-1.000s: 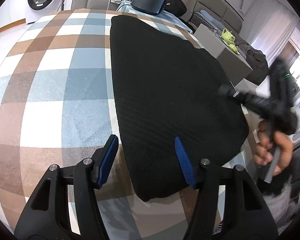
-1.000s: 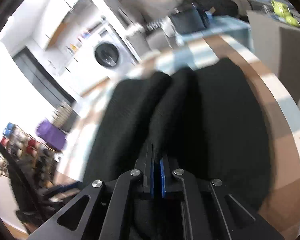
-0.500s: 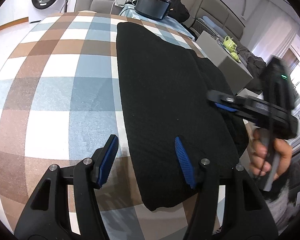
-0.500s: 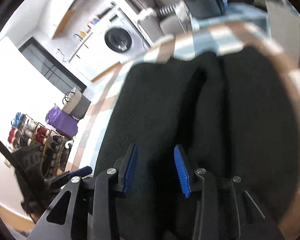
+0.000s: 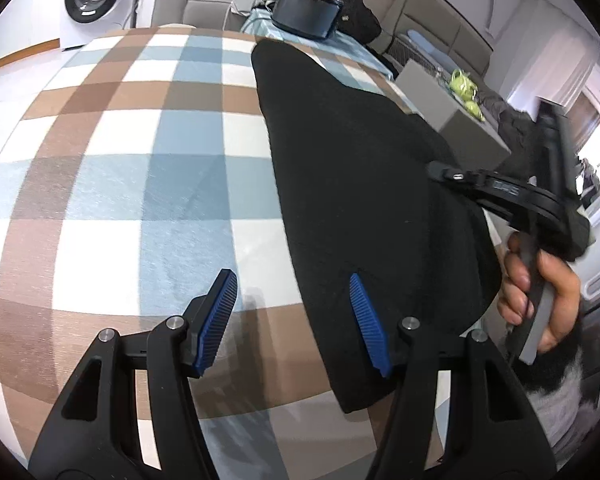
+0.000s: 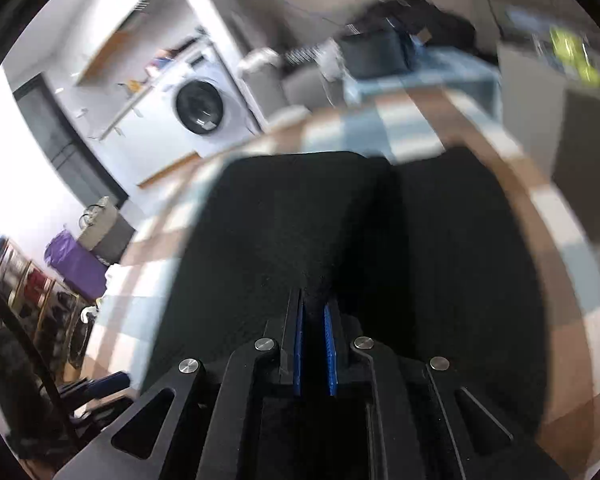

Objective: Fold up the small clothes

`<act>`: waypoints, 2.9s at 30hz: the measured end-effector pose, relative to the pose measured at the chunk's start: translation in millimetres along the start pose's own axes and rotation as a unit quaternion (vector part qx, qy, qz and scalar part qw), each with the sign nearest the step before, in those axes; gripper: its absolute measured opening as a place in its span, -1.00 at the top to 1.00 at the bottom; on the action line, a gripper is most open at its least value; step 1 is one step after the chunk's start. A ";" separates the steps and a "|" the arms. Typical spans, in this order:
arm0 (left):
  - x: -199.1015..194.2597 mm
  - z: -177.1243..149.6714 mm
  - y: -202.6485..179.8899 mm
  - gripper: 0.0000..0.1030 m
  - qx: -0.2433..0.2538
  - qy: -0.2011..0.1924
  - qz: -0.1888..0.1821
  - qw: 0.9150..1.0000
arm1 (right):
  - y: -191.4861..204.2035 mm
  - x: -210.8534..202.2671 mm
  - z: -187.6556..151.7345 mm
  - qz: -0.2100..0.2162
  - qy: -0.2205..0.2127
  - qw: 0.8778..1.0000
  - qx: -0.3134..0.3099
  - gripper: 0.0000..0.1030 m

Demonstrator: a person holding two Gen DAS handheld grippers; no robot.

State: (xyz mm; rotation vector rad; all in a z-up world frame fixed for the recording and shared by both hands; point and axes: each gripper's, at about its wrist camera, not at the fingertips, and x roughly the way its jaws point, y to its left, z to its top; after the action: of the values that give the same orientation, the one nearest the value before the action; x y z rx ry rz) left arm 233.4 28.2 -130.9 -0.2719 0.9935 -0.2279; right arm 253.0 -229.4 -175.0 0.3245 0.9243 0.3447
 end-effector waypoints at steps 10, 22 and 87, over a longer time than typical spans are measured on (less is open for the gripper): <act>6.0 -10.0 -5.7 -0.09 0.019 0.020 0.010 1.000 | -6.9 -35.8 -63.4 0.159 0.071 0.985 -0.001 0.22; 7.8 -11.3 -0.8 -0.09 0.019 0.027 0.012 0.999 | 3.0 -91.7 -81.4 0.174 -0.004 0.982 -0.069 0.92; 53.3 39.7 -12.4 0.75 -0.021 -0.021 -0.031 0.999 | -92.7 -63.2 -46.2 -0.038 -0.008 0.996 0.081 0.32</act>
State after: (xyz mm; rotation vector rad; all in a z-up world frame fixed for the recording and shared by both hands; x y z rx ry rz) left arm 294.4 4.8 -148.4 -0.3453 0.9506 -0.2570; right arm 194.0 -333.6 -194.1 0.4401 0.9482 0.1978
